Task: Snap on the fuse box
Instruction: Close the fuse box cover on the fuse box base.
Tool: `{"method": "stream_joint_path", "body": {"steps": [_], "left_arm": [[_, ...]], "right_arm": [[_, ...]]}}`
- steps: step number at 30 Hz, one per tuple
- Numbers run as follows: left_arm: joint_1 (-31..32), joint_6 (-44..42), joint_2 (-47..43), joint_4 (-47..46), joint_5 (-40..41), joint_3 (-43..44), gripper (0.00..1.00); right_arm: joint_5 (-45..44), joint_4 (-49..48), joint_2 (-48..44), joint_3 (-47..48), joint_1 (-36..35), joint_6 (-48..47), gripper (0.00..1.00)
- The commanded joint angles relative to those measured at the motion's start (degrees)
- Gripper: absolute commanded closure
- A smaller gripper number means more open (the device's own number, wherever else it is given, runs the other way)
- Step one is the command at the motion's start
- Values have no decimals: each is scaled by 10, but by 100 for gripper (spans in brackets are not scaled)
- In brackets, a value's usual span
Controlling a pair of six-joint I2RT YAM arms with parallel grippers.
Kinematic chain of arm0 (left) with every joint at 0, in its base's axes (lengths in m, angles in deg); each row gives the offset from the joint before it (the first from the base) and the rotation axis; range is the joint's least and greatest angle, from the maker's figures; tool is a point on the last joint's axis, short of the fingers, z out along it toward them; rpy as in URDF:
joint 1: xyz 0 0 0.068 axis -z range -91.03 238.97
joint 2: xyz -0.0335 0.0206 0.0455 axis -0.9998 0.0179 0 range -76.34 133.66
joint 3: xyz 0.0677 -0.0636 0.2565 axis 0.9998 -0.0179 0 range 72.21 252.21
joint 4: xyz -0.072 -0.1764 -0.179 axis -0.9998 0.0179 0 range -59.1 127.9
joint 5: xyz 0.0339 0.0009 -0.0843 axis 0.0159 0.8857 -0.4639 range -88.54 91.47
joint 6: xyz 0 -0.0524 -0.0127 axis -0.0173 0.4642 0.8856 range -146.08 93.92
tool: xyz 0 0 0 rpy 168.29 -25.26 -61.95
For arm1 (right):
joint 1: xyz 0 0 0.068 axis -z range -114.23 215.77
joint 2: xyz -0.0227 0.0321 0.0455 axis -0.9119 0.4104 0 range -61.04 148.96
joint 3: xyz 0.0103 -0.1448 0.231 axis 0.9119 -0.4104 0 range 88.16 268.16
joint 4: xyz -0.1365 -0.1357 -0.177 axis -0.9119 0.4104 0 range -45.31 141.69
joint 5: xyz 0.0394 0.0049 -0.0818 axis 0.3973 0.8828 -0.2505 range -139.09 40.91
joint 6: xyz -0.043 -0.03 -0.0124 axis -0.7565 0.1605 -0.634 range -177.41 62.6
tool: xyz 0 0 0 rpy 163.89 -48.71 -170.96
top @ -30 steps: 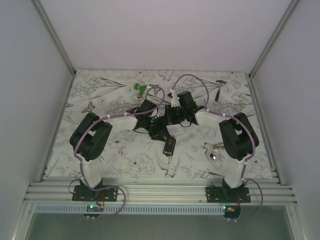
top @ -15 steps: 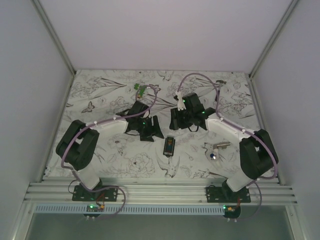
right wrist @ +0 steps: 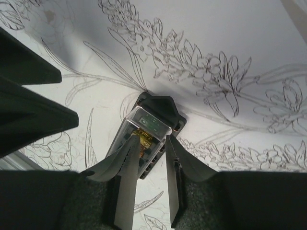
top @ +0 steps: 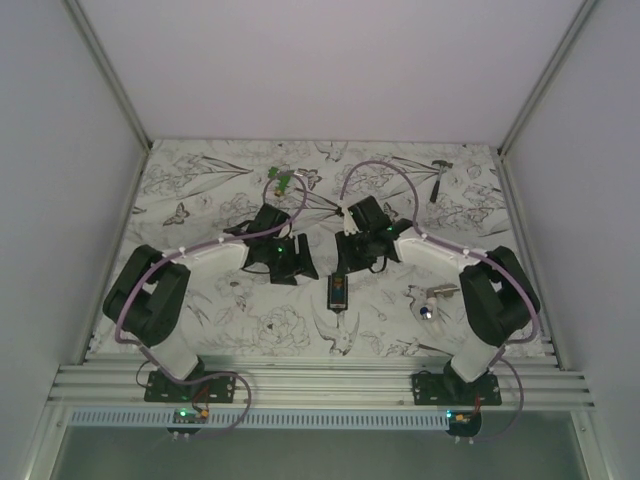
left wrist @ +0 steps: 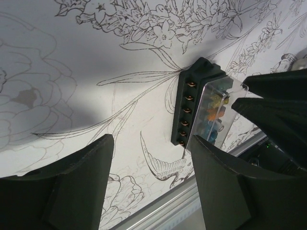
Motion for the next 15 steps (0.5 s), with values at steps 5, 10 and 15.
{"method": "stream_joint_path", "body": {"steps": [5,10,15], "left_arm": [[-24,-17,-46,25,21,-34,30],[-37,-17,-64,25,31,-50,27],[-49,-15,-85,26,38,-67,25]], "right_arm": [[-28,45,89,72,-27,-44,71],[-37,51,118,122,-52,-86,70],[-77,69,122,181,-73,-101,64]]}}
